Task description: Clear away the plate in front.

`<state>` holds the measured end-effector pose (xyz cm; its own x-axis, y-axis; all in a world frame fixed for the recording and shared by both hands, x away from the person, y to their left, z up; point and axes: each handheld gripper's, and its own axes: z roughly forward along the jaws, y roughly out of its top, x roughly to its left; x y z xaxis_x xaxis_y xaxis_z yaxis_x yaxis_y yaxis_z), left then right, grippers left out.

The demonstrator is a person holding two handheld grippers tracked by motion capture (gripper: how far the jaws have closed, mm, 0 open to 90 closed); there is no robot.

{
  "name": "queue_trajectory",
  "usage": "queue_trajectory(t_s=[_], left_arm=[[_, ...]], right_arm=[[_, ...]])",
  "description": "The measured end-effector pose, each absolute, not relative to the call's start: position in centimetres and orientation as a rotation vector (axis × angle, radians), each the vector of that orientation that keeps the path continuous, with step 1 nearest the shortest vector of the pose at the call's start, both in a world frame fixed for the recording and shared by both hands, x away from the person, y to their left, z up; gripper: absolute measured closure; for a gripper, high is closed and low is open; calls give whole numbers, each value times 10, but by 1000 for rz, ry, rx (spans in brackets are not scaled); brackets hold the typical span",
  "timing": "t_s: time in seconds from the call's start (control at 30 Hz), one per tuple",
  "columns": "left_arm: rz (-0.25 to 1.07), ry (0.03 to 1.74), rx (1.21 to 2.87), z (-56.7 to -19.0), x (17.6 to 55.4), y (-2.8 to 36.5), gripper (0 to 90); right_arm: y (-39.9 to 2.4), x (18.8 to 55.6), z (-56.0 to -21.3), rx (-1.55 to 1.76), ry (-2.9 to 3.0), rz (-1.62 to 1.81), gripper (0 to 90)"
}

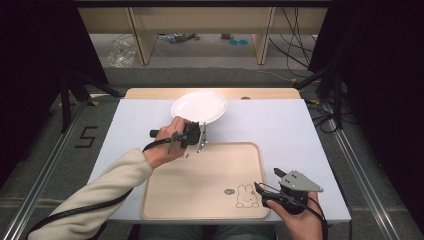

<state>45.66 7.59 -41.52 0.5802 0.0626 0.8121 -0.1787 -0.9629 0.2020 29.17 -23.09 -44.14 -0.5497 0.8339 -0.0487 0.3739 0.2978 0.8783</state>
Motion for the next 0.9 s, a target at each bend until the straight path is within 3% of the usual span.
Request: queue_trajectory(t_s=[0.9], left_arm=[[1349,-152,2512,-409,412,91,878]], right_arm=[[-233,292,-440,1054,2044,1184,226]])
